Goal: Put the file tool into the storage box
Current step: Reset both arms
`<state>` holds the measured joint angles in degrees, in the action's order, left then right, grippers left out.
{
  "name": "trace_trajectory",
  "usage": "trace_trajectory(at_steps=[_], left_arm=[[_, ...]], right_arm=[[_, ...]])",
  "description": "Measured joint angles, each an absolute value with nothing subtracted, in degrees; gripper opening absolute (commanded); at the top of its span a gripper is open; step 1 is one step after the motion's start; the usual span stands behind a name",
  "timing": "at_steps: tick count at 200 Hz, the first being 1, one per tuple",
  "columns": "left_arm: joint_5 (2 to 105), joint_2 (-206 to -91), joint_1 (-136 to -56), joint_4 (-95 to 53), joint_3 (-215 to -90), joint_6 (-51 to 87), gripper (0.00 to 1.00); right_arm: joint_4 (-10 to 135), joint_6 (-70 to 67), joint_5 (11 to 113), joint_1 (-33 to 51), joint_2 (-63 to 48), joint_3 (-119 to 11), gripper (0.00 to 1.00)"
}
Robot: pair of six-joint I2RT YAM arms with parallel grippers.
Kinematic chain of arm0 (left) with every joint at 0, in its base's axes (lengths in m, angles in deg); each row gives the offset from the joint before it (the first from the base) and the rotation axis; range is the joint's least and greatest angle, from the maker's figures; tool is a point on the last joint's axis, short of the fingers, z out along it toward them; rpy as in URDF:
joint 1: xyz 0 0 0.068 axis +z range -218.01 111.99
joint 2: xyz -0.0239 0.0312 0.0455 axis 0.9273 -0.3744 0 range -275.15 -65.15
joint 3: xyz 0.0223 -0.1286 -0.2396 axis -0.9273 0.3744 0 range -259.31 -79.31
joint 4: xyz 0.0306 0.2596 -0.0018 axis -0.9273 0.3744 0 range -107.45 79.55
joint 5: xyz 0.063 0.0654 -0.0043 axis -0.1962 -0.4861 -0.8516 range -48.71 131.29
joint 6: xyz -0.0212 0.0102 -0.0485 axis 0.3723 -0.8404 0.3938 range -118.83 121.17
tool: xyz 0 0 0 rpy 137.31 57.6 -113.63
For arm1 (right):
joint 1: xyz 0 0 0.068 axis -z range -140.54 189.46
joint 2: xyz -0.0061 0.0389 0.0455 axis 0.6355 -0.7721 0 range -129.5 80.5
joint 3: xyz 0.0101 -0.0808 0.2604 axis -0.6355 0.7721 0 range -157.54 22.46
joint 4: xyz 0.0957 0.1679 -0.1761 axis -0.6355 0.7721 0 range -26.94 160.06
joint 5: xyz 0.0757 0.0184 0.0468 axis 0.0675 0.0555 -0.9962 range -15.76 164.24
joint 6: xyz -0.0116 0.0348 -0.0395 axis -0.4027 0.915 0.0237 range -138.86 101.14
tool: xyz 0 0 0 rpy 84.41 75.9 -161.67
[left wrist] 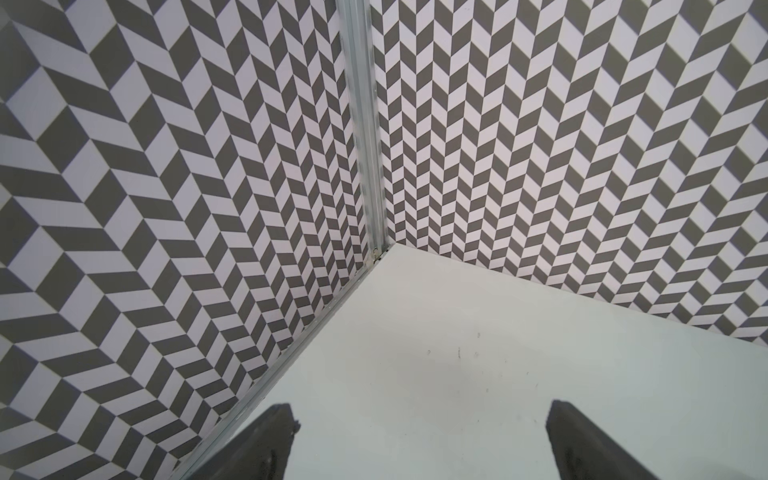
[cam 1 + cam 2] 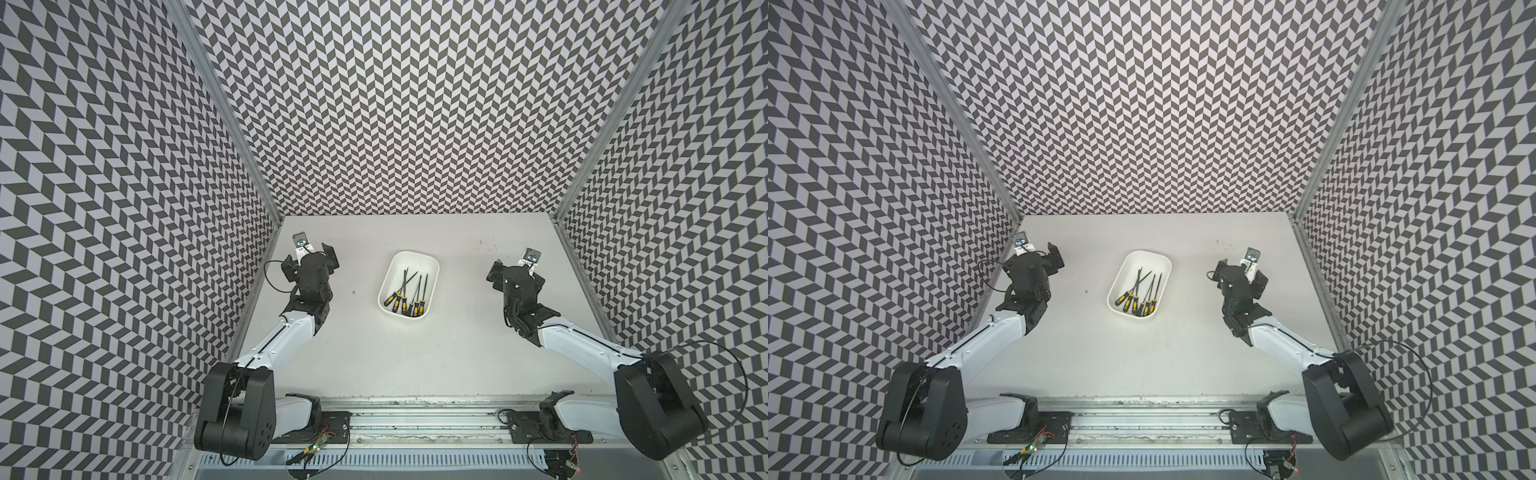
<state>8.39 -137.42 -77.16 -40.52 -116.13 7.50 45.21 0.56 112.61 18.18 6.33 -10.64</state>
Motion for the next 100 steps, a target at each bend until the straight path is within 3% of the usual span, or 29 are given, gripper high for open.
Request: trace_trajectory(at_steps=[66, 100], left_arm=[[7.4, -140.1, -77.2, -49.3, -110.3, 3.1, 1.00], [8.3, -143.4, -76.6, -52.7, -108.9, 1.7, 1.00]], right_arm=[[27.8, -13.0, 114.4, 23.6, 3.2, -3.3, 1.00], [14.5, -16.0, 109.0, 28.7, -1.6, 1.2, 1.00]])
